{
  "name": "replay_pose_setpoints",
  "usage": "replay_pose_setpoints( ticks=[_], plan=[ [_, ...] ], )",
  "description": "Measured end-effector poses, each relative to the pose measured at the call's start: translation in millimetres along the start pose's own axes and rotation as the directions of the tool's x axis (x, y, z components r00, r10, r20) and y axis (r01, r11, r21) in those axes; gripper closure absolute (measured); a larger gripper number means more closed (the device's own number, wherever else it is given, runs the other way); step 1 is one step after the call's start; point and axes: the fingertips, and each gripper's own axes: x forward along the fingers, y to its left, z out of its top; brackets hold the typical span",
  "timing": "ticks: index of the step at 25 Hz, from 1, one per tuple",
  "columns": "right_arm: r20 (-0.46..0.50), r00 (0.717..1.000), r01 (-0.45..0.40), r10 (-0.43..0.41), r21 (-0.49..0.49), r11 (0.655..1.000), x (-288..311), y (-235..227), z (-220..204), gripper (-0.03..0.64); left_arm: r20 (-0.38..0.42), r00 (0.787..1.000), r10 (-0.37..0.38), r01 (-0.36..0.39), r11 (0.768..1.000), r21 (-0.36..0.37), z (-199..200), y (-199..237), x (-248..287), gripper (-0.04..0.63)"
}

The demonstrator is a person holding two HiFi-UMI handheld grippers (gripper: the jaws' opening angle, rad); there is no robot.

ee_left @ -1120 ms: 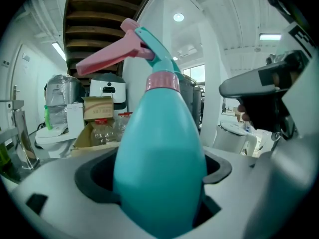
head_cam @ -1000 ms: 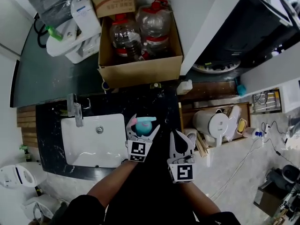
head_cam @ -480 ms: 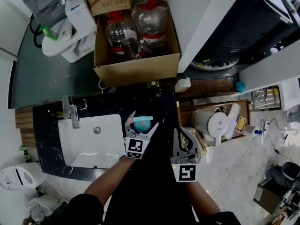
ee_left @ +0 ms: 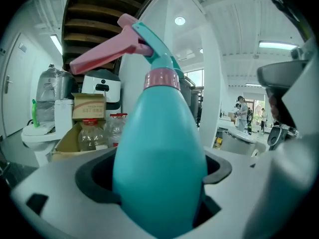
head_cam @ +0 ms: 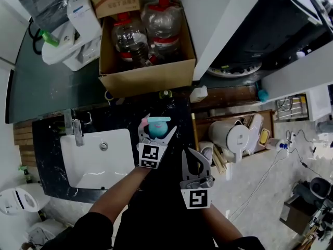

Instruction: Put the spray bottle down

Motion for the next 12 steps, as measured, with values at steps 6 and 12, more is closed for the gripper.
replay_pose_setpoints(
  ticks=[6,12],
  plan=[
    [-0.003,1.000,0.027,-0.027,0.004,1.000,6.0,-14.2,-11.5,0.600,0.029,0.999,-0.029,0.027,0.997,0.071,24.8,1.7,59.1,0.147],
    [0.023,0.996,0.081,-0.084,0.099,0.992,36.9,-60.5,-17.5,0.600,0.002,0.999,-0.037,0.037,0.997,0.065,17.7,-0.9,83.3,0.147]
  ],
)
